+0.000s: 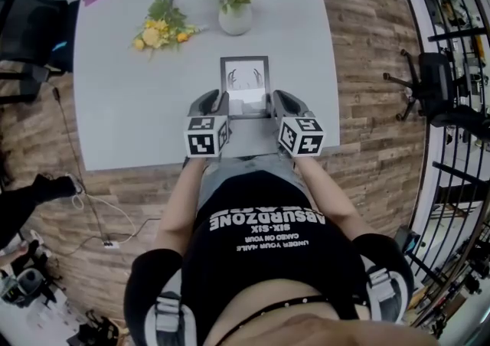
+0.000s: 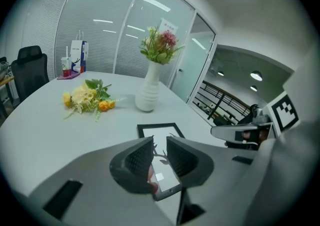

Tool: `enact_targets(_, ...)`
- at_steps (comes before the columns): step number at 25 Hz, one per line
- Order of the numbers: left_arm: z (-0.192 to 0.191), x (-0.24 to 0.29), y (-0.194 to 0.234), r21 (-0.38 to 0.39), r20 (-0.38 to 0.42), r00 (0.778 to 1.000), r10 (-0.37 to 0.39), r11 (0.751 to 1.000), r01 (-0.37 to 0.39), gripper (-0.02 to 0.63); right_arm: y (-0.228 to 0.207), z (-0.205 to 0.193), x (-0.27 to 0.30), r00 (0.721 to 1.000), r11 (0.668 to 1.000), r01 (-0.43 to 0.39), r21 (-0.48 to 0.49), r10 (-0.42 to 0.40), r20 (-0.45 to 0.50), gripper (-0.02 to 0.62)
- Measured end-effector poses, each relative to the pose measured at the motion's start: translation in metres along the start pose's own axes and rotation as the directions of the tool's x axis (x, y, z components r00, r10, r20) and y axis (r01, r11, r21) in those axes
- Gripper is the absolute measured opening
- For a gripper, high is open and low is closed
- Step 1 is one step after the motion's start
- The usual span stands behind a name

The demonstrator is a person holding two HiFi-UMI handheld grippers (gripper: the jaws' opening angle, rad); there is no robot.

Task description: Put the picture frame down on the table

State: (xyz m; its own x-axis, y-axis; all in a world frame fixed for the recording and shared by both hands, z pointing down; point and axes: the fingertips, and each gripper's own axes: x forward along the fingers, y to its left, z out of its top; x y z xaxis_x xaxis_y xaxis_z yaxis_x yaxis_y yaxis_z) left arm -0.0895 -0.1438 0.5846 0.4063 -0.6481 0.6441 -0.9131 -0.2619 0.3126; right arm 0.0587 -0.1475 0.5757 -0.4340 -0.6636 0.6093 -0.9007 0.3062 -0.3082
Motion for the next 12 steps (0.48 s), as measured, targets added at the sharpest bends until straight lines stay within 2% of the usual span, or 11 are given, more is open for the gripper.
enact_targets(7, 0.035, -0.042, -0.028, 0.011, 0.151, 0.988, -0.040, 0.999, 0.039, 0.070, 0.023, 0.032, -0.039, 0.990, 0.998, -0.058, 0.005, 0.057, 0.132, 0.015)
enact_targets(12, 0.048, -0.064, -0.049, 0.042, 0.210, 0.974, -0.080, 0.996, 0.072, 0.031, 0.035, 0.041, -0.062, 0.982, 0.997, -0.082, -0.008, 0.083, 0.168, 0.015)
